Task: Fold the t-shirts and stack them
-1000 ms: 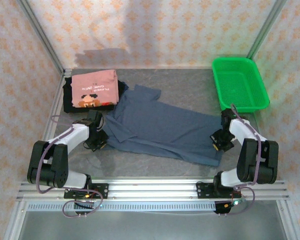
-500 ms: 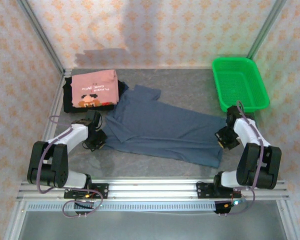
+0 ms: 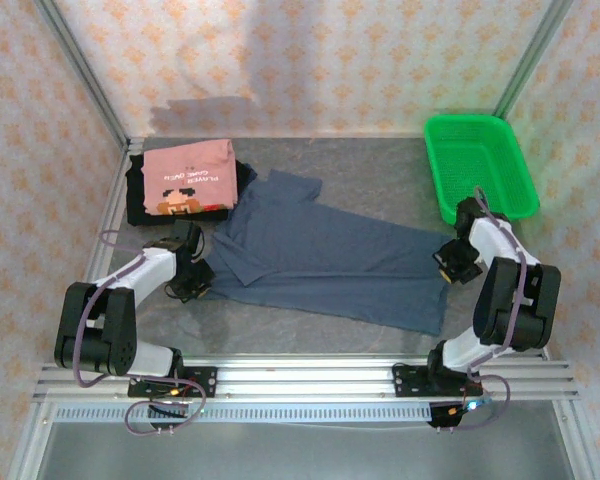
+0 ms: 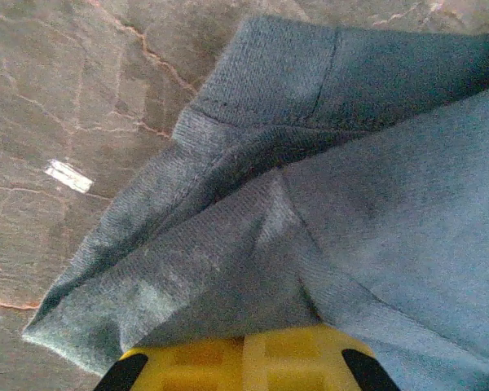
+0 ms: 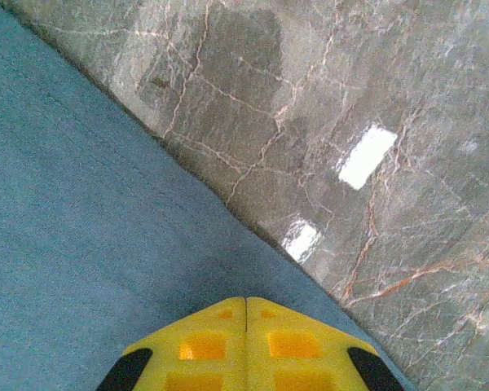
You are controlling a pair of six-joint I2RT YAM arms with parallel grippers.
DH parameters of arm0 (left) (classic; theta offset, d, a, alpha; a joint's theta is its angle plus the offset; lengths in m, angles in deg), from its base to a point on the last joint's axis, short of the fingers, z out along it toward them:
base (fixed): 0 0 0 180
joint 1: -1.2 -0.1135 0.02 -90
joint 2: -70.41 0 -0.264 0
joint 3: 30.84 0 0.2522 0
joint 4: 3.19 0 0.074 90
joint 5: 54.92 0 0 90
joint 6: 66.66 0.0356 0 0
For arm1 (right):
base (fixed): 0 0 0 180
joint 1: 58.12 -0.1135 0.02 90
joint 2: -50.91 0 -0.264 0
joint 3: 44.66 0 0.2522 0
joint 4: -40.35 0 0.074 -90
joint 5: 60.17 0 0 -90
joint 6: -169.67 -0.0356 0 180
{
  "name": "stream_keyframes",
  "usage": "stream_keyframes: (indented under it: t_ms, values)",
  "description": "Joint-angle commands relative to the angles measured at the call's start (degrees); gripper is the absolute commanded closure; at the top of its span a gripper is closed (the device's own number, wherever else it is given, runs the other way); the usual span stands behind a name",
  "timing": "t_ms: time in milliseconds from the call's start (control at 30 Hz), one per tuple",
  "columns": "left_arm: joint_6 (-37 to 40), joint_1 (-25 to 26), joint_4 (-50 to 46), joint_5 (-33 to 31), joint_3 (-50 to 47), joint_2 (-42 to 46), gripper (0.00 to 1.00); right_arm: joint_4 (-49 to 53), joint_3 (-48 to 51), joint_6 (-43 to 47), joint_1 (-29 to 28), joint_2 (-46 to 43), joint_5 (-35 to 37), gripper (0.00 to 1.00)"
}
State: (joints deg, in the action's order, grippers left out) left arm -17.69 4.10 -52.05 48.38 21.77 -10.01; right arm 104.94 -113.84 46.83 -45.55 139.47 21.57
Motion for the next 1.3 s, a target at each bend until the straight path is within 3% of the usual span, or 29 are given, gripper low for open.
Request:
stream_keyframes:
  t_ms: [0,67,200,500,567,633,733,900,1267]
  values:
    - [1.3,-1.1,-4.0,-5.9,-2.2,-2.5,0.95,-1.0,-1.5,1.5,0.8,1.7,6.3,1.0]
    - [1.5,-1.1,-3.1,-4.7,-2.2,-2.1,0.95,-1.3,-1.2,1.6,0.8,2.5,6.7,1.0]
    - [1.3,-0.9,-3.6,-1.2,-0.6,3.3,0.91,-1.9,-0.4,1.2,0.8,1.9,6.9,0.84]
    - [-0.2,-0.6,-14.0,5.5,7.7,16.3,0.77,-2.8,-1.4,2.0,0.6,-7.1,0.9,0.66]
    - [-2.0,0.2,-13.0,8.3,8.3,18.2,0.66,-4.9,-0.8,3.4,-0.1,-11.1,-4.0,0.53]
    - [-4.4,1.4,-10.4,11.9,8.4,18.4,0.52,-6.3,-0.4,4.5,-1.9,-14.6,-8.0,0.33]
    - [-8.6,3.7,-5.8,17.3,8.0,15.6,0.46,-7.0,-0.3,6.7,-5.4,-18.8,-15.0,0.18]
    - [-13.6,7.3,-1.4,18.6,7.1,10.3,0.48,-7.5,2.2,6.5,-9.4,-24.3,-22.0,0.13]
    - [-17.8,8.8,0.8,13.5,3.7,2.9,0.54,-6.7,3.8,6.9,-10.1,-29.5,-25.1,0.1]
